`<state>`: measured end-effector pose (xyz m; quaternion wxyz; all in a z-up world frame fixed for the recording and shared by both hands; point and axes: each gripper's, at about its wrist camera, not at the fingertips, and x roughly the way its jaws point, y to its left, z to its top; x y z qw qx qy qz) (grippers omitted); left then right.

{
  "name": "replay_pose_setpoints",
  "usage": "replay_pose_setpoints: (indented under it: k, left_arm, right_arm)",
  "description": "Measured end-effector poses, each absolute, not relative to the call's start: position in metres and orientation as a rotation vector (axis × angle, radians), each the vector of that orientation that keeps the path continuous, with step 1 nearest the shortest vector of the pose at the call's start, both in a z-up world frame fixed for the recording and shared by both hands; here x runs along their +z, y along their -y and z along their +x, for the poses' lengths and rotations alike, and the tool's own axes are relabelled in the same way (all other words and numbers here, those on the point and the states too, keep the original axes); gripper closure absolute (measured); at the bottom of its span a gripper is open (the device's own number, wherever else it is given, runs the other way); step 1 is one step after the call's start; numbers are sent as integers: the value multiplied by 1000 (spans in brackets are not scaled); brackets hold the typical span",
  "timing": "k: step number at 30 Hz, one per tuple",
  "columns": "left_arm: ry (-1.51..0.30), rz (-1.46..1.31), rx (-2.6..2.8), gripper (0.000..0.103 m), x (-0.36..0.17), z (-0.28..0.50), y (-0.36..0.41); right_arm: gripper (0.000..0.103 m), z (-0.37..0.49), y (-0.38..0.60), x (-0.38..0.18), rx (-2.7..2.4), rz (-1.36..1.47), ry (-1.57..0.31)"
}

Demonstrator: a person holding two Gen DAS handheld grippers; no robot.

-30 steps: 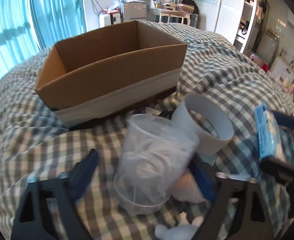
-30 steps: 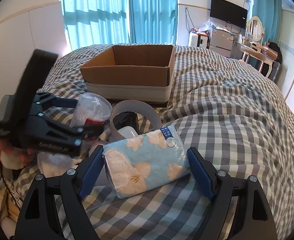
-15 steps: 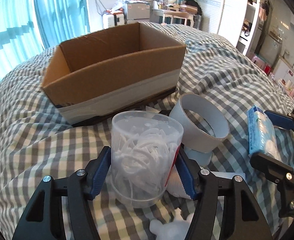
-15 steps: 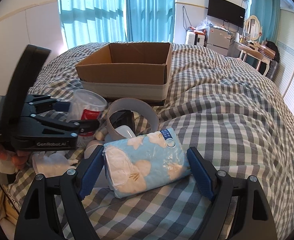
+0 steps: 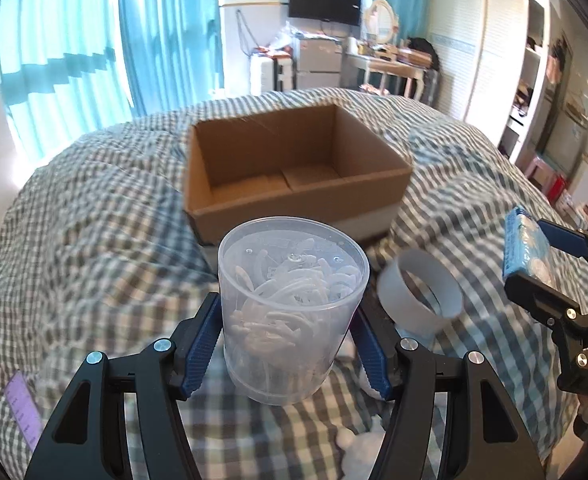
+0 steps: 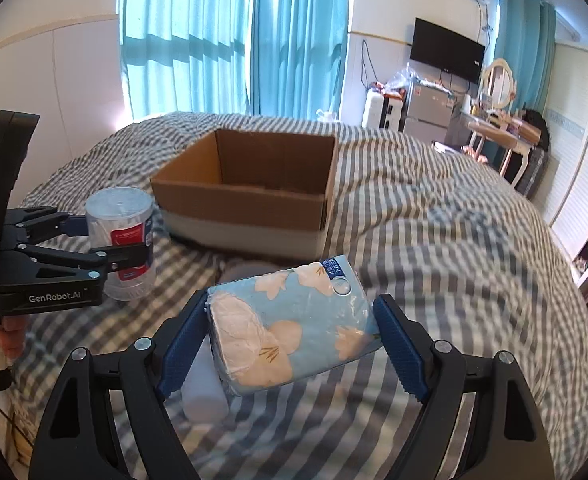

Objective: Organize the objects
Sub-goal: 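Carry the tissue pack and swab tub into the box and open both tools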

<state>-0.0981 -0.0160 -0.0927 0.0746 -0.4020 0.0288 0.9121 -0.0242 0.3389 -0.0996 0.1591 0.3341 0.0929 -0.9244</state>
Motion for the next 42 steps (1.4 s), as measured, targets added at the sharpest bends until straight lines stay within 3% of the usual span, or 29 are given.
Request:
replay_pose_setpoints:
  k: [13, 26, 42]
  left_arm:
    - [-15, -1059, 2777, 38, -36, -133, 37]
    - [-49, -1012, 2837, 38, 4, -220, 50]
    - [-69, -1169, 2735, 38, -52, -303, 32]
  right_arm:
    - [21, -81, -311, -49, -2645, 861, -314]
    - [21, -177, -274, -4, -2623, 794, -353]
    - [21, -298, -245, -42, -2588, 928, -346]
